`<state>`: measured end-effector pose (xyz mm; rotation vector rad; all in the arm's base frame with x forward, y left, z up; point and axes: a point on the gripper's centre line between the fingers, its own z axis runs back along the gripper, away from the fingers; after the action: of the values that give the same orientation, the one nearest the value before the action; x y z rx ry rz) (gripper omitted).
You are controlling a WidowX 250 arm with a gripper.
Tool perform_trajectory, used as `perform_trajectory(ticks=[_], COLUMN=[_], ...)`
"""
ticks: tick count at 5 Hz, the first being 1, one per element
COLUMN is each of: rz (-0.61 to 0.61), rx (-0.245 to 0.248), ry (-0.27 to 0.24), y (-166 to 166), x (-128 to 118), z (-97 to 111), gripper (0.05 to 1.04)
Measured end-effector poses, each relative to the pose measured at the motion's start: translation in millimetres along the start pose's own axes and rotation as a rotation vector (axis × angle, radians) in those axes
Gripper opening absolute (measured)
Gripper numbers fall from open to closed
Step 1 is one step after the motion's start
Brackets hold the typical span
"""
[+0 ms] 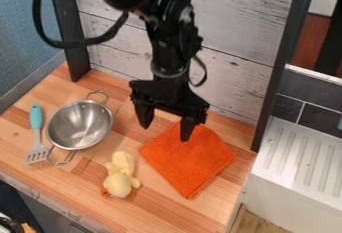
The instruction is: Move the orange cloth above the silver poy
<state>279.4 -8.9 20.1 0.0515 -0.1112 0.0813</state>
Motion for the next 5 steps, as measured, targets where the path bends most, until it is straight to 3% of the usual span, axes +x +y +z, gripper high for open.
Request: perform_trajectory(ticks=[2,4,5], rz=[-0.032,-0.097,-0.096], rx=[-0.039,-0.023,0.002], ry=[0.005,0.049,0.045], y=[-9.3,-28.8,-29.3], x=[-3.7,-11.6,-7.7], z=[-22.2,-42.6,-51.6], gripper=[1.0,1.0,1.0])
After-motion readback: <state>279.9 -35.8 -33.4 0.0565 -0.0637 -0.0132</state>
